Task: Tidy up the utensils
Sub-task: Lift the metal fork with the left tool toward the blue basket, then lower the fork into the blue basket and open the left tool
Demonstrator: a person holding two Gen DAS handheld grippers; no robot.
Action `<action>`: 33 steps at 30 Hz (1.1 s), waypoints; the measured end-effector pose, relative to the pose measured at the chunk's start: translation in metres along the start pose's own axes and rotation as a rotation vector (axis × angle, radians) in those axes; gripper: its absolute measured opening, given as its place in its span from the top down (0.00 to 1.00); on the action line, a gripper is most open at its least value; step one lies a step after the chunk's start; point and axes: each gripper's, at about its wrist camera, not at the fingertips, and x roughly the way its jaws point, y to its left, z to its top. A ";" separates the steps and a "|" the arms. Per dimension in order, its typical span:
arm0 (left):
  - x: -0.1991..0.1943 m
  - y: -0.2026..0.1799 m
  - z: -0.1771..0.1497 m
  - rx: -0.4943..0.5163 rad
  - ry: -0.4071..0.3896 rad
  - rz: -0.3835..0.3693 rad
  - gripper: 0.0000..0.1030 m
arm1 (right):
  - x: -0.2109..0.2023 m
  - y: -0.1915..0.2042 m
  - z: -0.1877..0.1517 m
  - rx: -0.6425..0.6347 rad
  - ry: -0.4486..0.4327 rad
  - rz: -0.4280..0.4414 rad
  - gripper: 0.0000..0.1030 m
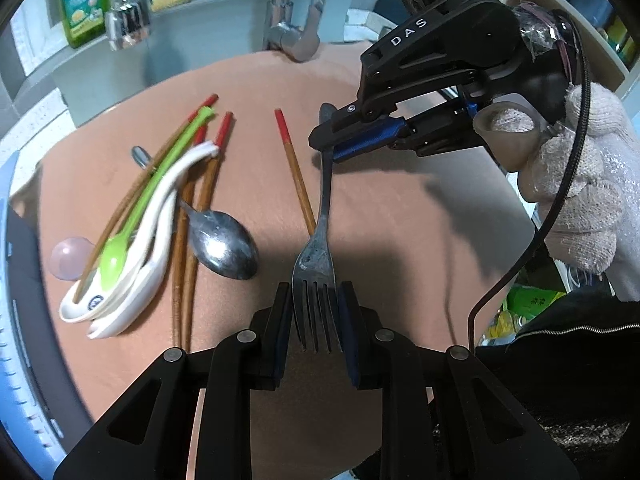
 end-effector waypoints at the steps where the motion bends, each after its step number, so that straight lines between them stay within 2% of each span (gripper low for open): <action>1: -0.002 0.002 0.000 -0.004 -0.008 0.003 0.79 | -0.003 0.005 -0.001 -0.013 -0.006 0.004 0.88; 8: -0.038 0.026 -0.011 -0.049 -0.074 0.055 0.79 | -0.007 0.048 -0.008 -0.087 -0.013 0.049 0.90; 15: -0.084 0.060 -0.032 -0.107 -0.132 0.145 0.79 | 0.016 0.115 -0.024 -0.185 0.018 0.099 0.90; 23: -0.125 0.126 -0.071 -0.228 -0.177 0.247 0.79 | 0.076 0.213 -0.051 -0.334 0.079 0.121 0.90; 28: -0.127 0.165 -0.090 -0.313 -0.177 0.273 0.79 | 0.128 0.256 -0.060 -0.386 0.120 0.098 0.90; 33: -0.120 0.200 -0.108 -0.376 -0.146 0.292 0.79 | 0.177 0.282 -0.064 -0.428 0.155 0.048 0.90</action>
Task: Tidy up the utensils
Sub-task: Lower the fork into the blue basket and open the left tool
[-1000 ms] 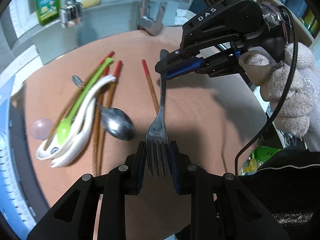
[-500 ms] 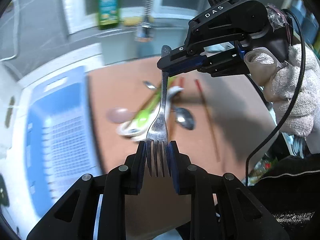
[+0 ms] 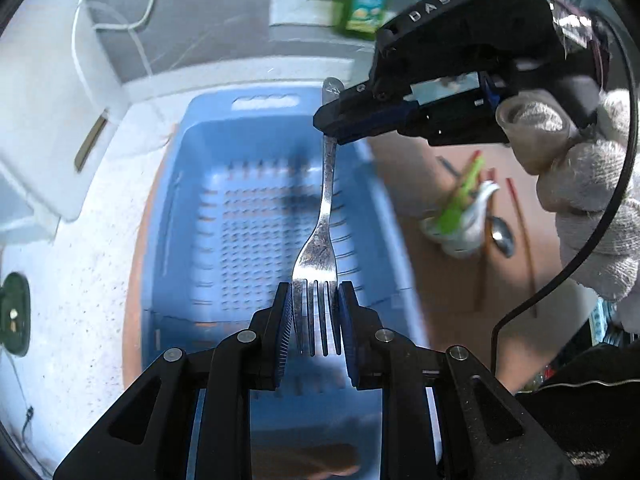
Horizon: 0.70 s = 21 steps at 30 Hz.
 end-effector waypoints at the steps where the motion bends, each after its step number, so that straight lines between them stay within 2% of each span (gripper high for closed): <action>1: 0.004 0.005 -0.001 -0.003 0.009 0.012 0.79 | 0.009 0.002 0.002 -0.003 0.011 -0.011 0.90; 9: 0.032 0.033 -0.005 -0.048 0.097 0.060 0.78 | 0.070 0.007 0.019 -0.040 0.109 -0.085 0.90; 17: 0.050 0.028 -0.003 -0.017 0.151 0.128 0.78 | 0.102 0.004 0.027 -0.091 0.162 -0.186 0.88; 21: 0.057 0.026 -0.003 -0.007 0.166 0.131 0.77 | 0.114 0.004 0.028 -0.115 0.190 -0.228 0.87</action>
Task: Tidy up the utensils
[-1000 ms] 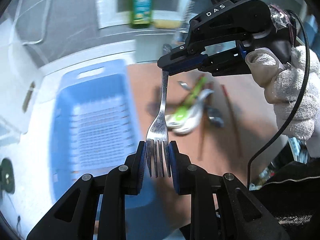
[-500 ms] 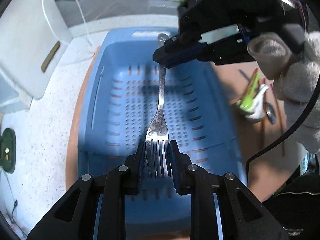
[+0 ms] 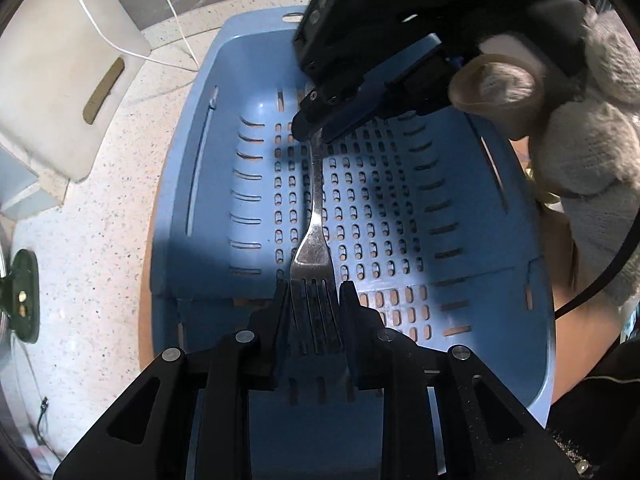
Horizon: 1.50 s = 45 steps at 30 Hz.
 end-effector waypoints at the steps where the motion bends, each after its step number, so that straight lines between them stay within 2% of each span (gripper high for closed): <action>1: 0.001 0.000 0.000 0.002 0.001 0.000 0.77 | 0.002 -0.001 0.001 -0.002 0.003 -0.008 0.86; 8: 0.002 0.000 0.002 -0.010 0.000 -0.002 0.76 | 0.008 0.005 0.002 -0.044 0.004 -0.059 0.82; 13: -0.006 -0.003 0.002 -0.002 -0.009 -0.008 0.76 | 0.003 0.014 0.000 -0.076 -0.021 -0.079 0.65; 15: -0.010 -0.002 0.002 -0.004 -0.017 -0.010 0.76 | -0.002 0.017 -0.001 -0.090 -0.036 -0.083 0.64; 22: -0.048 -0.004 -0.002 -0.010 -0.073 -0.013 0.76 | -0.044 0.015 -0.016 -0.123 -0.082 -0.039 0.64; 26: -0.081 -0.016 -0.001 -0.024 -0.148 -0.026 0.76 | -0.088 0.007 -0.040 -0.183 -0.139 -0.012 0.64; 28: -0.094 -0.026 -0.001 -0.020 -0.181 -0.031 0.76 | -0.118 -0.006 -0.055 -0.204 -0.188 0.003 0.62; 31: -0.110 -0.050 -0.003 -0.012 -0.221 -0.039 0.76 | -0.165 -0.038 -0.078 -0.235 -0.278 0.003 0.51; 34: -0.115 -0.081 -0.004 -0.001 -0.244 -0.070 0.76 | -0.209 -0.074 -0.108 -0.264 -0.393 -0.048 0.44; 36: -0.113 -0.104 -0.003 0.015 -0.247 -0.095 0.76 | -0.226 -0.097 -0.123 -0.260 -0.426 -0.075 0.44; 41: -0.093 -0.161 0.000 0.046 -0.212 -0.145 0.76 | -0.262 -0.174 -0.152 -0.149 -0.430 -0.077 0.44; 45: -0.078 -0.194 0.002 0.039 -0.180 -0.179 0.76 | -0.263 -0.223 -0.163 -0.050 -0.379 -0.056 0.44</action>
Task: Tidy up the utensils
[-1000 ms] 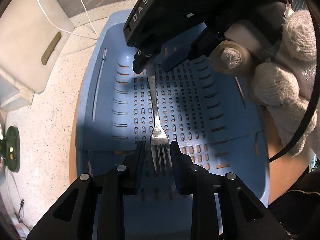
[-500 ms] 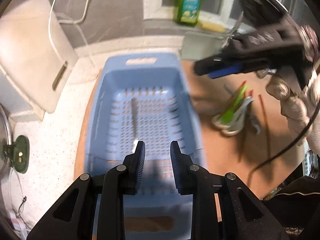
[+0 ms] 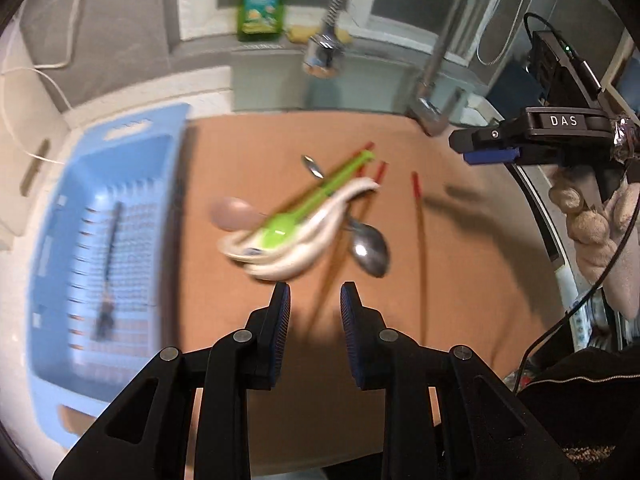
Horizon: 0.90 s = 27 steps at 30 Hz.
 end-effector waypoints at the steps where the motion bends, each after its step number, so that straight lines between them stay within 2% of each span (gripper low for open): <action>1: 0.004 -0.008 -0.001 0.001 0.006 -0.001 0.76 | 0.002 -0.008 -0.003 0.018 0.019 0.010 0.44; 6: 0.021 -0.034 -0.004 -0.025 0.031 -0.058 0.76 | 0.013 -0.035 -0.019 0.061 0.090 0.010 0.45; 8: 0.029 -0.038 -0.005 -0.031 0.046 -0.075 0.76 | 0.020 -0.041 -0.023 0.078 0.119 0.028 0.49; 13: 0.042 -0.048 -0.009 -0.013 0.088 -0.118 0.76 | 0.034 -0.049 -0.031 0.156 0.141 0.025 0.50; 17: 0.039 -0.041 -0.007 0.045 0.088 -0.063 0.76 | 0.048 -0.047 -0.033 0.193 0.158 -0.001 0.61; 20: 0.040 -0.024 -0.002 0.049 0.091 -0.040 0.76 | 0.058 -0.044 -0.034 0.208 0.164 -0.016 0.62; 25: 0.055 -0.012 0.004 0.066 0.112 -0.043 0.77 | 0.069 -0.039 -0.036 0.221 0.165 -0.070 0.64; 27: 0.063 -0.008 0.007 0.075 0.127 -0.027 0.83 | 0.070 -0.036 -0.035 0.213 0.160 -0.091 0.64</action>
